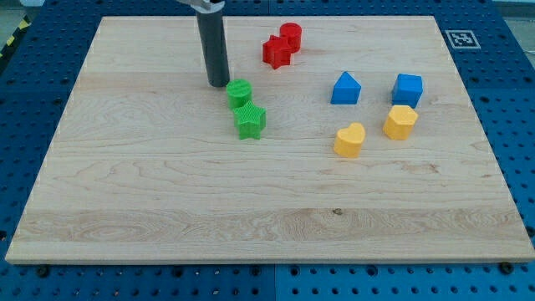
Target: Move blue triangle closer to blue cube
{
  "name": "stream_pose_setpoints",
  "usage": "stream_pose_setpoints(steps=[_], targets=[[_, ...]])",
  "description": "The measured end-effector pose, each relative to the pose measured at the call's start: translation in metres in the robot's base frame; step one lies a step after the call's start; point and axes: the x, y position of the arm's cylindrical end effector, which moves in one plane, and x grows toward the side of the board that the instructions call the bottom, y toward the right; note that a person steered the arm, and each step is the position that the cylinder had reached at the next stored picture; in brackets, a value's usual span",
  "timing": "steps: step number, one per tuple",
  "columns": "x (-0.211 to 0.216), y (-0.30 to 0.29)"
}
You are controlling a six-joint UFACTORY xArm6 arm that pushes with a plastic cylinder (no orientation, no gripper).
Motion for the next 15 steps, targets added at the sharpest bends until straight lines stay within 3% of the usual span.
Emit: stream_pose_setpoints(steps=[2,4,8,10,12,15], targets=[[0.054,0.05],[0.005,0.079],[0.006,0.226],[0.011,0.204],[0.058,0.184],[0.06,0.227]])
